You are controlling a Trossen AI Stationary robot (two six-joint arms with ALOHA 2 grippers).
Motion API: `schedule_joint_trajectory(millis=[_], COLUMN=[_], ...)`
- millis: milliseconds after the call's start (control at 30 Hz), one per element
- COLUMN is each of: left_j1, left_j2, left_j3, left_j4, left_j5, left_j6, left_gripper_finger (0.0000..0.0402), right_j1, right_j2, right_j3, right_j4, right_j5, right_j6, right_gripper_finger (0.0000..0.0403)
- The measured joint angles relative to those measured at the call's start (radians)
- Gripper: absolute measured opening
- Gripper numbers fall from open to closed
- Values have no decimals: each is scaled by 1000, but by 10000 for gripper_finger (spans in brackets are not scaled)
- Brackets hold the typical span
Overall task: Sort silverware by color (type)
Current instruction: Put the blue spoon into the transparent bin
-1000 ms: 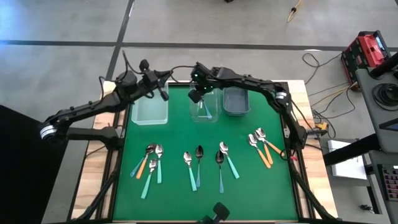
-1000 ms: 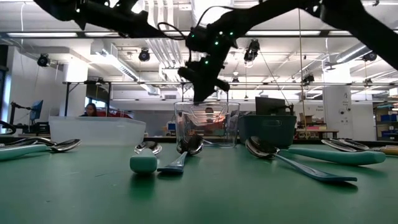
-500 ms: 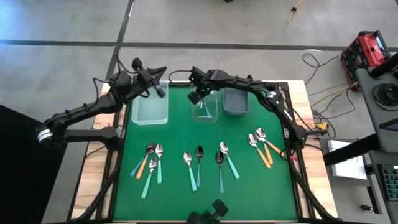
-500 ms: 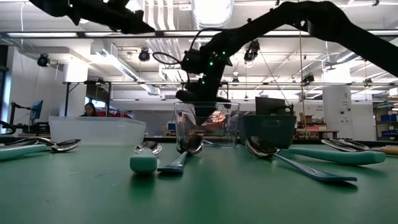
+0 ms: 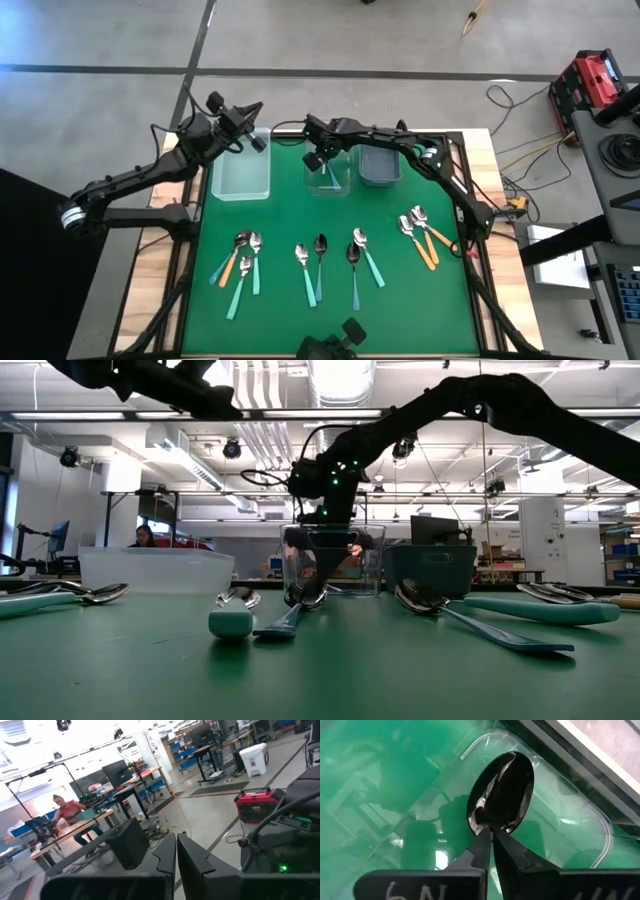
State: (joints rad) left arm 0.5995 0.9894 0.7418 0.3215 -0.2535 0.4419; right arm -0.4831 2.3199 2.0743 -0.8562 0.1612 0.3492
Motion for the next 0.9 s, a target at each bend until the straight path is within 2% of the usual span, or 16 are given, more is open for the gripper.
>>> schedule_joint_trajectory(millis=[200,333,900], left_j1=[0,0,0], left_j2=[0,0,0], left_j3=[0,0,0], left_j4=[-1,-1,-8], left_j5=[-1,-1,-2], left_j6=[0,0,-1], left_gripper_finger=[0,0,0], right_j1=[-2,-2,-2], right_j2=[0,0,13], right_j3=[0,-6,-16], right_j4=[2,10,28], right_j5=[6,49,66], right_j6=[5,7,18], right_gripper_finger=[13,13,13])
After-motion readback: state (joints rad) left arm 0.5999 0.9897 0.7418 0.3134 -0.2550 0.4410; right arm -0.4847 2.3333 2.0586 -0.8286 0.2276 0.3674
